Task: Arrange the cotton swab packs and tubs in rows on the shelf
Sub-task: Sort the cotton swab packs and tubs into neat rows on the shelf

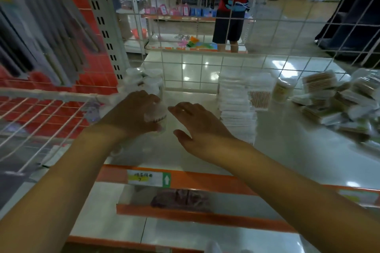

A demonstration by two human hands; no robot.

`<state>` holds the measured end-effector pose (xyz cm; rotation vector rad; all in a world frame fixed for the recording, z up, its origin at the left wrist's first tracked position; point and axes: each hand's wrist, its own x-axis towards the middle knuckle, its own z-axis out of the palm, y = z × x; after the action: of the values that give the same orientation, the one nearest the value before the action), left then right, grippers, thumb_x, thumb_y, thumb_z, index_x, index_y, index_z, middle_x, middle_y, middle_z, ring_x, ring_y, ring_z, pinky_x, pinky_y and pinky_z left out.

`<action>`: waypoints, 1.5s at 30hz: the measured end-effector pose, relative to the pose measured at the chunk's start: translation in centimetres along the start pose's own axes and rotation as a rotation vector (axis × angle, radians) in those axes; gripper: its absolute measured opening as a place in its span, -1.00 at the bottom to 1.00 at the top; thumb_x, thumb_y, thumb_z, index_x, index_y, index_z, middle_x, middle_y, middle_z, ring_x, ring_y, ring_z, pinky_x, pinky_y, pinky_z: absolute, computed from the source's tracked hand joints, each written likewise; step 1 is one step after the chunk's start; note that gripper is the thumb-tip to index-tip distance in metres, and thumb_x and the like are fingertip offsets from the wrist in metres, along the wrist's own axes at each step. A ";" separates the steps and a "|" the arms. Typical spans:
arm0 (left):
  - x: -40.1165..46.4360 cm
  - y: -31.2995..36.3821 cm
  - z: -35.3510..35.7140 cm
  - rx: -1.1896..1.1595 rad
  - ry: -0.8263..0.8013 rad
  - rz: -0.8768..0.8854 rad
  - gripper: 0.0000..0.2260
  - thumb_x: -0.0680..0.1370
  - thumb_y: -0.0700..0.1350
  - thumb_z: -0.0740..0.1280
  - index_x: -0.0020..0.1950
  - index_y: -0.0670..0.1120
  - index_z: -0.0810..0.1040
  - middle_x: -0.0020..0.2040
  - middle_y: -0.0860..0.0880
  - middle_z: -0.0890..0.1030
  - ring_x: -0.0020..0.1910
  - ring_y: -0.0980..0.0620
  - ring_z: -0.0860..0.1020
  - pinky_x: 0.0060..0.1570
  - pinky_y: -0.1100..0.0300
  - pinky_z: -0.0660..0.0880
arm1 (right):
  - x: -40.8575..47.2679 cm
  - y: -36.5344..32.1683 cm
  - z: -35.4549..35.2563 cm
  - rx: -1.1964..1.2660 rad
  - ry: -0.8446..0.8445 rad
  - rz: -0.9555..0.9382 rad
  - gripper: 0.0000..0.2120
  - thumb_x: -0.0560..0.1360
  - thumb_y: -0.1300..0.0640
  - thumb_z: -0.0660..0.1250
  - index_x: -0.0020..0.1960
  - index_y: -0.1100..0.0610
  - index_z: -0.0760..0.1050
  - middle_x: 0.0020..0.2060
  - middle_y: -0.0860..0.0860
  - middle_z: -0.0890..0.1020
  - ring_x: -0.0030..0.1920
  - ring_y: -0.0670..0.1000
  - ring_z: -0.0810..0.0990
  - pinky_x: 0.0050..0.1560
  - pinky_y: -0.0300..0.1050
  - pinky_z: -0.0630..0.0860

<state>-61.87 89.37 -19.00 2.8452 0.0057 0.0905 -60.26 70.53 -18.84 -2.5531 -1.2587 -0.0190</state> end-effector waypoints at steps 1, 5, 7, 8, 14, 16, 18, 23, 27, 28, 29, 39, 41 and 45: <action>-0.1 -0.3 0.1 0.028 0.004 0.006 -0.40 0.36 0.06 0.48 0.33 -0.04 0.36 0.30 -0.03 0.37 0.29 -0.02 0.31 0.23 0.08 0.29 | 0.1 -0.2 0.4 0.000 -0.018 0.001 -0.49 0.59 0.05 0.13 0.50 0.07 0.07 0.41 0.03 0.23 0.35 0.06 0.22 0.29 -0.08 0.24; -0.4 -1.2 0.7 0.140 0.010 0.046 -0.42 0.39 0.07 0.45 0.32 -0.11 0.37 0.34 -0.07 0.31 0.35 -0.03 0.23 0.29 0.17 0.14 | 0.7 -0.5 1.9 0.058 -0.072 0.021 -0.50 0.59 0.04 0.14 0.48 0.05 0.11 0.38 0.02 0.26 0.34 0.04 0.25 0.30 -0.09 0.27; -0.6 -1.5 0.7 0.145 0.007 0.061 -0.44 0.39 0.03 0.46 0.31 -0.12 0.38 0.35 -0.08 0.30 0.34 -0.05 0.23 0.28 0.16 0.15 | 0.9 -0.6 2.5 0.080 -0.099 0.037 -0.51 0.59 0.05 0.14 0.48 0.05 0.11 0.39 0.01 0.25 0.34 0.03 0.24 0.30 -0.10 0.26; -0.6 -1.6 0.7 0.143 0.006 0.057 -0.44 0.39 0.02 0.46 0.30 -0.12 0.38 0.35 -0.07 0.30 0.33 -0.06 0.24 0.27 0.14 0.18 | 1.0 -0.7 2.8 0.079 -0.111 0.041 -0.51 0.59 0.05 0.13 0.49 0.05 0.11 0.40 0.01 0.24 0.35 0.03 0.23 0.30 -0.11 0.24; -0.8 -2.8 0.7 0.237 -0.015 0.032 -0.46 0.39 0.07 0.44 0.29 -0.09 0.39 0.21 -0.09 0.37 0.20 -0.08 0.33 0.12 0.04 0.36 | 1.2 -1.0 4.0 0.075 -0.155 0.056 -0.52 0.60 0.04 0.12 0.49 0.04 0.11 0.40 0.01 0.23 0.36 0.04 0.21 0.31 -0.11 0.21; -0.9 -3.0 0.8 0.250 -0.011 0.032 -0.46 0.40 0.09 0.42 0.30 -0.06 0.37 0.20 -0.07 0.36 0.20 -0.07 0.32 0.09 0.08 0.34 | 1.2 -1.1 4.2 0.072 -0.161 0.058 -0.52 0.60 0.03 0.12 0.49 0.04 0.11 0.40 0.01 0.24 0.36 0.04 0.21 0.31 -0.10 0.21; -0.9 -3.2 0.9 0.244 0.001 0.033 -0.44 0.41 0.09 0.42 0.33 -0.04 0.34 0.22 -0.06 0.36 0.21 -0.06 0.31 0.11 0.09 0.31 | 1.2 -1.3 4.5 0.075 -0.157 0.056 -0.52 0.59 0.03 0.12 0.48 0.04 0.12 0.40 0.01 0.25 0.35 0.04 0.22 0.31 -0.10 0.22; -0.8 -3.8 0.5 0.263 0.009 0.040 -0.35 0.41 0.08 0.41 0.42 -0.03 0.25 0.32 -0.05 0.33 0.30 -0.07 0.26 0.25 0.03 0.26 | 1.1 -1.5 4.9 0.091 -0.139 0.052 -0.52 0.59 0.03 0.14 0.48 0.05 0.15 0.38 0.02 0.27 0.33 0.05 0.25 0.29 -0.09 0.25; -0.9 -4.3 0.3 0.262 0.051 0.041 -0.46 0.42 0.00 0.41 0.36 -0.07 0.36 0.29 -0.07 0.40 0.28 -0.09 0.32 0.22 0.01 0.29 | 1.2 -1.6 5.4 0.105 -0.161 0.059 -0.51 0.59 0.02 0.14 0.48 0.02 0.14 0.41 0.01 0.24 0.36 0.04 0.22 0.31 -0.11 0.22; -0.9 -4.4 0.3 0.260 0.049 0.045 -0.50 0.43 0.00 0.40 0.33 -0.08 0.39 0.27 -0.08 0.41 0.26 -0.09 0.34 0.19 0.01 0.31 | 1.2 -1.6 5.6 0.102 -0.164 0.061 -0.51 0.58 0.02 0.15 0.48 0.01 0.14 0.41 0.01 0.24 0.36 0.03 0.22 0.31 -0.11 0.22; -0.9 -4.3 0.4 0.255 0.044 0.050 -0.53 0.44 -0.01 0.39 0.31 -0.09 0.41 0.25 -0.08 0.42 0.24 -0.09 0.36 0.17 0.02 0.33 | 1.2 -1.7 5.8 0.096 -0.163 0.059 -0.51 0.58 0.02 0.15 0.48 0.01 0.14 0.40 0.01 0.25 0.35 0.04 0.22 0.31 -0.10 0.23; -0.9 -4.5 0.3 0.253 0.054 0.053 -0.55 0.48 -0.03 0.36 0.33 -0.12 0.41 0.24 -0.09 0.44 0.22 -0.10 0.37 0.16 0.03 0.32 | 1.0 -1.5 6.9 0.094 -0.161 0.055 -0.51 0.58 0.03 0.15 0.48 0.03 0.16 0.40 0.03 0.26 0.34 0.06 0.23 0.30 -0.09 0.25; -1.0 -4.4 0.4 0.245 0.049 0.045 -0.55 0.48 -0.03 0.36 0.34 -0.11 0.41 0.25 -0.09 0.44 0.23 -0.10 0.37 0.17 0.03 0.32 | 0.7 -1.4 7.0 0.086 -0.157 0.048 -0.52 0.58 0.04 0.14 0.48 0.03 0.16 0.40 0.03 0.26 0.34 0.06 0.24 0.30 -0.10 0.24; -1.2 -3.7 0.1 0.239 0.063 0.037 -0.50 0.47 0.01 0.37 0.37 -0.09 0.38 0.32 -0.09 0.42 0.29 -0.11 0.34 0.26 -0.01 0.28 | 0.6 -1.1 7.0 0.126 -0.044 0.018 -0.57 0.56 0.10 0.18 0.42 0.11 0.29 0.32 0.09 0.40 0.26 0.12 0.35 0.25 -0.01 0.34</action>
<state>-63.02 92.90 -20.26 3.0801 -0.0245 0.2000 -61.56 73.48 -25.21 -2.4695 -1.2121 0.1168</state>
